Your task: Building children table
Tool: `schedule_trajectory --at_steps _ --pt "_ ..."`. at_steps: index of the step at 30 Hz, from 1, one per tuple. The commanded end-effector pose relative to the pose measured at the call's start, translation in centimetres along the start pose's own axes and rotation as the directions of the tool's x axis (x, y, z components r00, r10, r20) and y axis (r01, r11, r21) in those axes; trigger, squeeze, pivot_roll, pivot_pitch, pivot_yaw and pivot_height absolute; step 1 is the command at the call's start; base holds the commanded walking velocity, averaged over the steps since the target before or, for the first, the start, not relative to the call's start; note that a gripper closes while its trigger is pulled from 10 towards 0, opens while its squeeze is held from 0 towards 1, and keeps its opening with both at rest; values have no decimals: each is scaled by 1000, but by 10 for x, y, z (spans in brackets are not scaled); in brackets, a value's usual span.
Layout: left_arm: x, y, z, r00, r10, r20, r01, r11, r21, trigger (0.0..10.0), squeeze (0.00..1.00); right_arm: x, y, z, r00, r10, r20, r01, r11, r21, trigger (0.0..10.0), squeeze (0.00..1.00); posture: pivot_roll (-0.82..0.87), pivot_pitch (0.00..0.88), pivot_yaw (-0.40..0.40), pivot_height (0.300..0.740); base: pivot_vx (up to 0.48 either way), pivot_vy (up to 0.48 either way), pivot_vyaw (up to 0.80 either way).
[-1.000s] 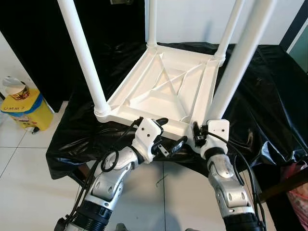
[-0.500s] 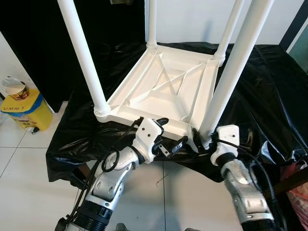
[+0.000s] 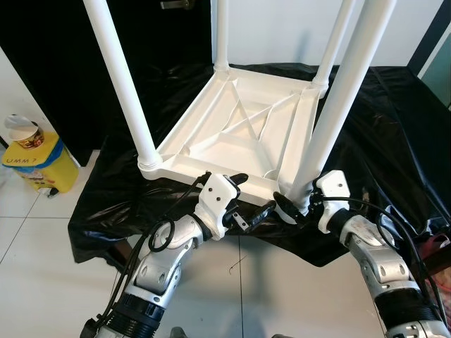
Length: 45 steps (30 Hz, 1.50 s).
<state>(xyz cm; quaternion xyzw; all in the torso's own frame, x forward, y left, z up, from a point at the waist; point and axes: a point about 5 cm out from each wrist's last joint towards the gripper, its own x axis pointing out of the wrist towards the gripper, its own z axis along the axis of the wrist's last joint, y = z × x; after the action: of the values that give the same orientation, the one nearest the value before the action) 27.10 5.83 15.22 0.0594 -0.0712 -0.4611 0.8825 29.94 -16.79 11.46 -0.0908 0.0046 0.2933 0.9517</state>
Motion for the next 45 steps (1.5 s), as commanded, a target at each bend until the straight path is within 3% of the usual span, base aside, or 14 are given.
schedule_trajectory --at_steps 1,2,3,4,5,17,18,30,36,39,43,45 --pt "1 -2 1 1000 -26 4 26 1000 2 10000 0 1 1 -3 1000 13 -10 -13 1000 -6 6078 0 -26 29 -18 740 0 0 0" --pt "1 -2 1 1000 -26 4 26 1000 2 10000 0 1 1 -3 1000 13 -10 -13 1000 -6 6078 0 -26 29 -18 740 0 0 0" --pt "1 -2 1 1000 -23 4 23 1000 3 10000 0 3 1 -3 1000 16 -11 -16 1000 -6 3333 0 -26 29 -18 740 0 0 0" --pt "1 -2 1 1000 -23 4 23 1000 3 10000 0 3 1 -3 1000 16 -11 -16 1000 -6 3333 0 -26 29 -18 740 0 0 0" --pt "0 -2 1 1000 -16 4 16 1000 3 10000 0 4 1 -5 1000 24 -11 -24 1000 0 0 0 -13 37 -27 740 0 0 0" --pt "-4 -1 1 1000 15 -1 -15 1000 -4 10000 0 1 0 -13 999 26 -32 -25 1000 10 0 0 -5 52 -34 740 0 0 0" --pt "-4 -1 1 1000 15 -1 -15 1000 -4 10000 0 0 0 -14 999 17 -32 -17 1000 16 10000 0 -7 53 -32 740 0 0 0" --pt "-4 -2 1 1000 4 -3 -4 1000 -8 10000 0 -4 3 -16 989 -145 -18 145 989 17 10000 0 -23 64 -28 740 0 0 0" --pt "-4 -4 0 1000 0 -4 0 1000 -13 10000 0 -5 12 -14 963 -270 -4 270 963 21 10000 0 -28 67 -28 740 0 0 0" --pt "-3 -5 0 1000 -3 -4 3 1000 -17 10000 0 -6 15 -19 909 -414 -40 416 908 55 10000 0 -29 71 -26 740 0 0 0" --pt "-3 -5 0 1000 -5 -4 5 1000 -18 10000 0 -6 18 -22 887 -458 -62 462 885 60 10000 0 -29 72 -26 740 0 0 0" --pt "-4 -5 0 1000 -5 -5 5 1000 -18 10000 0 -4 25 -24 857 -508 -83 514 855 68 10000 0 -24 75 -28 740 0 0 0"
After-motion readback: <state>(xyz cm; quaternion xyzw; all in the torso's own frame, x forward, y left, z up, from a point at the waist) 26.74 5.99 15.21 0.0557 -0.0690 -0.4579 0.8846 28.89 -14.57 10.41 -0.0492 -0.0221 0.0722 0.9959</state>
